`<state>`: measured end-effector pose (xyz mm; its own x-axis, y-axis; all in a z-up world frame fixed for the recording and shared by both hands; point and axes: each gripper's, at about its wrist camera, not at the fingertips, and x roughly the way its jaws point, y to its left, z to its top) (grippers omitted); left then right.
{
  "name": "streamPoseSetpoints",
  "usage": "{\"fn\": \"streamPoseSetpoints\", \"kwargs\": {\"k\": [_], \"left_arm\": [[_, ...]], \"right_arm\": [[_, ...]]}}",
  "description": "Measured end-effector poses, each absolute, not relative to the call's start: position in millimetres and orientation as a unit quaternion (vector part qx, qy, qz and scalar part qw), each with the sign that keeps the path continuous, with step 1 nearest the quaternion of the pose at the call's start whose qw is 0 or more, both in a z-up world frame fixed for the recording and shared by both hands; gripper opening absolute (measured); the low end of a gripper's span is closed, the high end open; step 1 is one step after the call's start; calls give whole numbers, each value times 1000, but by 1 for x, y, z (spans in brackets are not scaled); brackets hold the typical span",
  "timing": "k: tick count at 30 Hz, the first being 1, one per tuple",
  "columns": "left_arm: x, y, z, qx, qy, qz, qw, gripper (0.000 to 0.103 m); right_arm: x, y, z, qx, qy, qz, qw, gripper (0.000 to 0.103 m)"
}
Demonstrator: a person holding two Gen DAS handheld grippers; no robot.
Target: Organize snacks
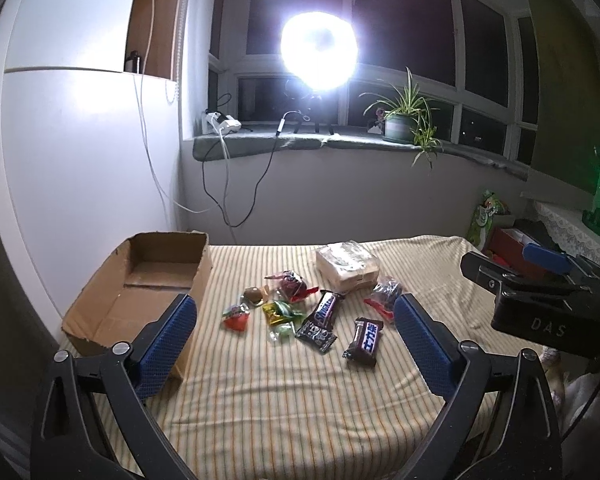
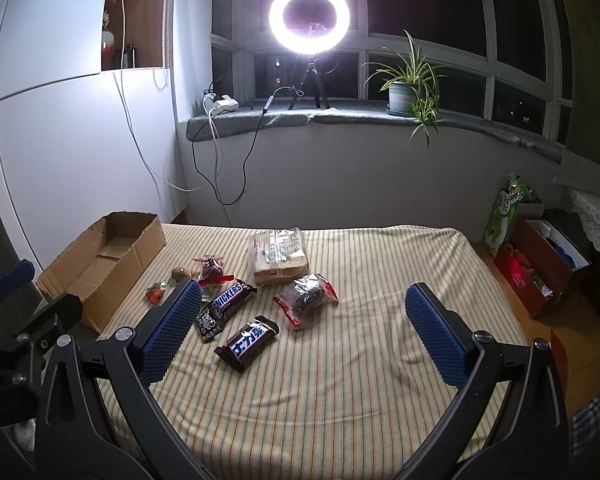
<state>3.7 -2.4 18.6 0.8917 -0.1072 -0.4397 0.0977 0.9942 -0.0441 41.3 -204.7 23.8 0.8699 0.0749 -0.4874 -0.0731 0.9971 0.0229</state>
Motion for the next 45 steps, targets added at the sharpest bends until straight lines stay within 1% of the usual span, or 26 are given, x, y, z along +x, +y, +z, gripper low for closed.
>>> {"fn": "streamPoseSetpoints", "kwargs": {"k": [14,32,45], "left_arm": [[17,-1,13,-17,238,-52,970,99],[47,8,13,-16,258,-42,965,99],[53,5,4,-15,275,-52,960,99]], "right_arm": [[51,-204,17,-4,259,34,965,103],[88,-211,12,2,276,38,960,103],[97,-208,5,-3,285,42,958,103]]}}
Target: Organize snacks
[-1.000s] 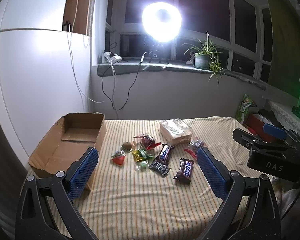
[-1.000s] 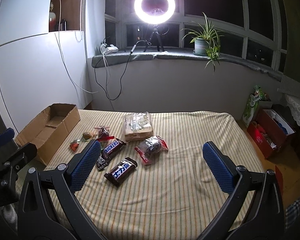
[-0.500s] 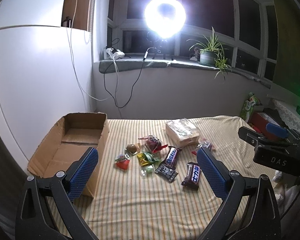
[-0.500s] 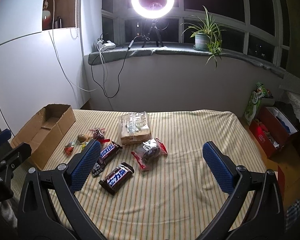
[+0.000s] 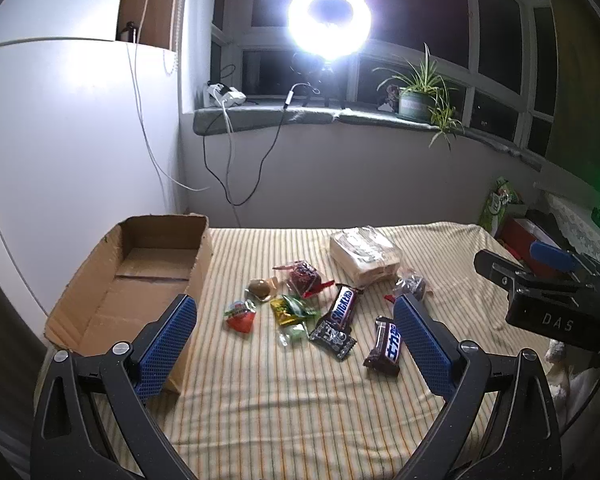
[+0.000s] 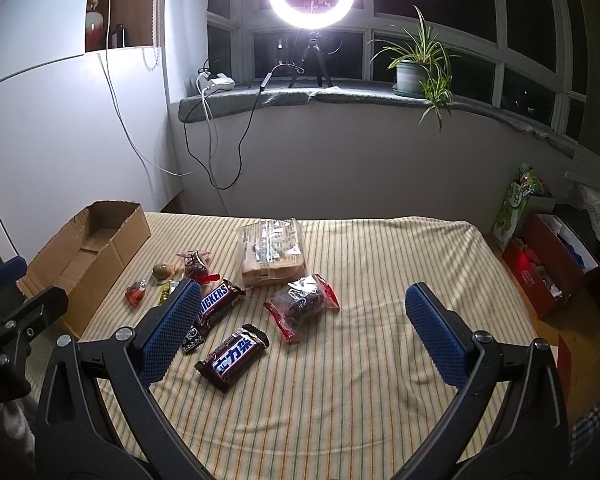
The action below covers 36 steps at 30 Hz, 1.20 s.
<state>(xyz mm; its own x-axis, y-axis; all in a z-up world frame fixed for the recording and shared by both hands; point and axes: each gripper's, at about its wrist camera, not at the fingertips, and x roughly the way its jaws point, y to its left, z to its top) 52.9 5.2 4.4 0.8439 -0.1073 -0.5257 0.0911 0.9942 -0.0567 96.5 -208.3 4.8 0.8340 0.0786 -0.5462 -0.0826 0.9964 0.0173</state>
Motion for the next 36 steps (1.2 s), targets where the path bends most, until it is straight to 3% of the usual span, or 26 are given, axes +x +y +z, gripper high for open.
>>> {"fn": "streamPoseSetpoints", "kwargs": {"k": [11,14,19,22,24,36], "left_arm": [[64,3,-8,-21,291,-64,954,96],[67,2,-13,-22,300,-69,951,91],[71,-2,-25,-28,324,-86,942,82],[73,-7,-32,-33,339,-101,935,73],[75,-11,-38,-35,349,-114,929,68],[101,-47,-66,-31,402,-178,898,56]], "right_arm": [[104,-210,-8,-11,298,44,954,103],[108,-211,-12,-9,304,52,951,103],[114,-226,-28,3,331,66,941,93],[120,-238,-42,11,356,72,932,77],[125,-245,-52,14,371,73,925,73],[171,-253,-77,19,408,119,905,72]]}}
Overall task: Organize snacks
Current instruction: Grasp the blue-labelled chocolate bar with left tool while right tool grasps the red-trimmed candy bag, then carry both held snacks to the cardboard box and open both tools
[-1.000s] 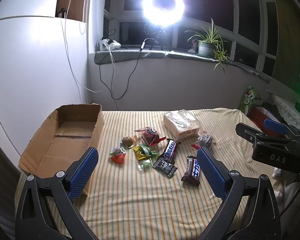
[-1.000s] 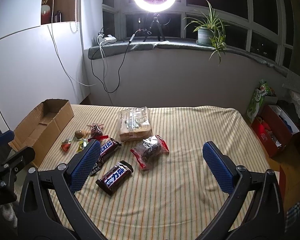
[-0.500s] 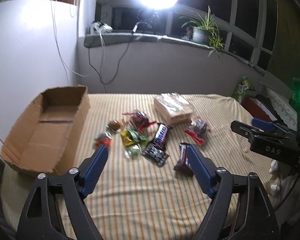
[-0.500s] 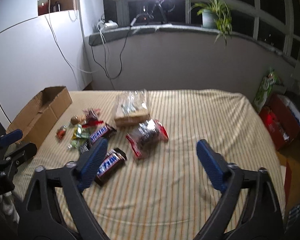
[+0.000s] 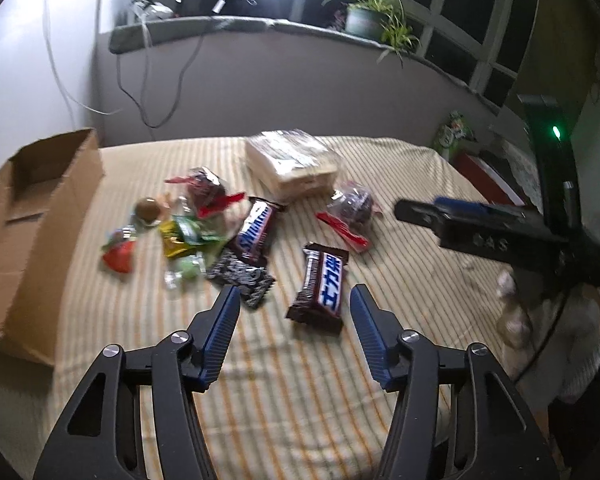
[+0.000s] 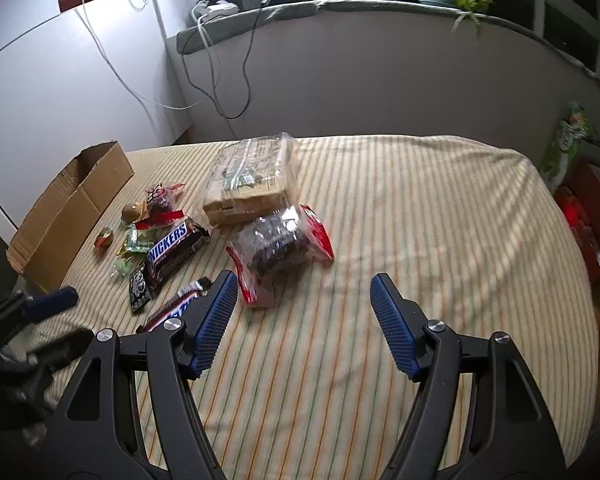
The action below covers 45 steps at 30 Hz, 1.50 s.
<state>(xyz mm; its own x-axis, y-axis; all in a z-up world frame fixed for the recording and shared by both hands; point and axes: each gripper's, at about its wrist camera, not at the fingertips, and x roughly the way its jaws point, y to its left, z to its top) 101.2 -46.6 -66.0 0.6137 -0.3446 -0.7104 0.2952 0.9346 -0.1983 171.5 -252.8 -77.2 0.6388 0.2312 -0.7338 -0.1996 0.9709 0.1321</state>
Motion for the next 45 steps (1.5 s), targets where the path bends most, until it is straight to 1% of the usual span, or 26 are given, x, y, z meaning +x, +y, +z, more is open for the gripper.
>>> {"fn": "streamPoseSetpoints", "kwargs": {"k": [6,10,15,21,26,27,28,30,31,33,37,45], "left_arm": [[121,-63,-80,-22,427,-198,882,53],[132,-73,-89,-9,438,-204,876,52],[146,-80,-101,0,451,-204,869,43],[154,-87,-108,11,455,-206,867,42],[158,-91,-110,15,455,-209,865,33],[159,-92,-111,14,455,-210,865,30],[161,-92,-111,12,456,-210,865,29],[161,-89,-111,9,456,-211,864,28],[161,-89,-111,8,457,-211,864,28],[161,-88,-111,5,457,-212,864,28],[155,-83,-108,0,456,-213,864,28],[147,-73,-101,-12,451,-212,867,28]], "right_arm": [[204,-242,-88,-4,422,146,895,72],[218,-234,-97,-19,431,160,888,80],[230,-231,-107,-24,446,173,878,80],[241,-226,-117,-26,462,187,867,80],[243,-218,-122,-37,470,201,859,80],[242,-216,-122,-39,471,200,858,79],[243,-216,-123,-39,471,198,858,76],[243,-217,-123,-37,472,198,858,74],[243,-218,-123,-36,472,197,858,69],[242,-220,-122,-36,472,192,860,63],[240,-226,-121,-27,474,189,860,59],[233,-237,-110,-12,464,185,866,57]]}}
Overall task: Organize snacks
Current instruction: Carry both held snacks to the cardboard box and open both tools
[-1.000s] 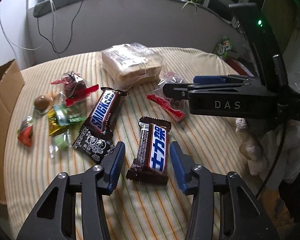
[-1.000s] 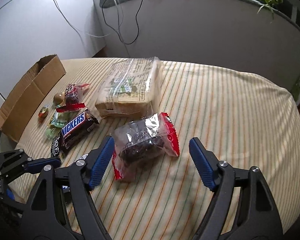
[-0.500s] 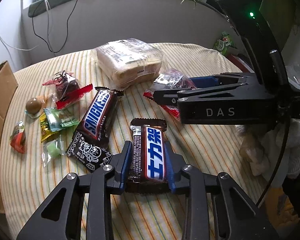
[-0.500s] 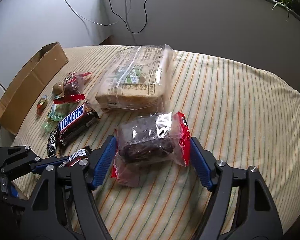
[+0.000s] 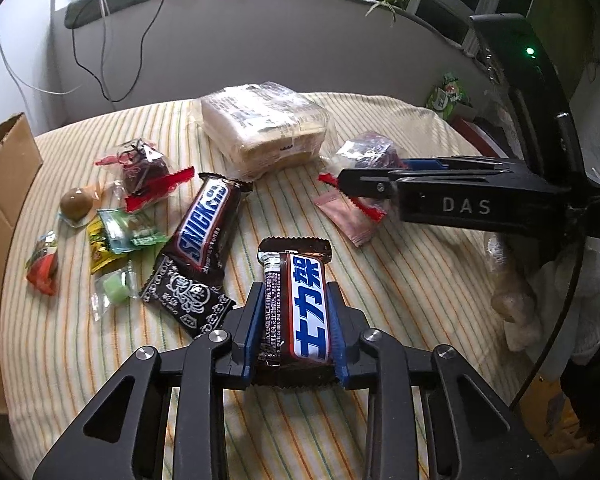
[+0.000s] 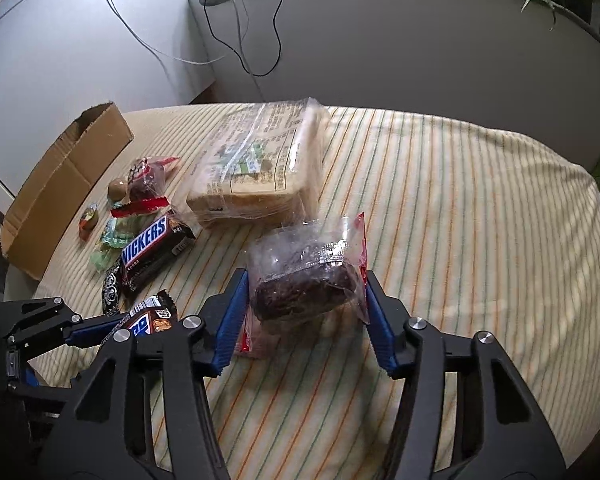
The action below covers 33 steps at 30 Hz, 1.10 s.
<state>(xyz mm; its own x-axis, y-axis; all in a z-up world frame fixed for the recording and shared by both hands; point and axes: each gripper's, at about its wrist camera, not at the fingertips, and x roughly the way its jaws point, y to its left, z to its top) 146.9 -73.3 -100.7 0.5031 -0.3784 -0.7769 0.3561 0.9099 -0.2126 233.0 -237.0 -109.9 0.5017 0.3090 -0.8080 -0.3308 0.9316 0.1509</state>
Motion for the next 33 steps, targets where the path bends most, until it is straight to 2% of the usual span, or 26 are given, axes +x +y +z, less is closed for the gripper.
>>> {"fn": "streamPoseSetpoints", "kwargs": {"k": [13,33], "left_arm": [[137,-26,-70,-29,417,-187,889,28],[128,92,-45,-67,377,-76,921,28]], "right_arm": [[222,-217,-68,-17,433,206,877,57],[233,-78,-38,-54,407,300,861,57]]}}
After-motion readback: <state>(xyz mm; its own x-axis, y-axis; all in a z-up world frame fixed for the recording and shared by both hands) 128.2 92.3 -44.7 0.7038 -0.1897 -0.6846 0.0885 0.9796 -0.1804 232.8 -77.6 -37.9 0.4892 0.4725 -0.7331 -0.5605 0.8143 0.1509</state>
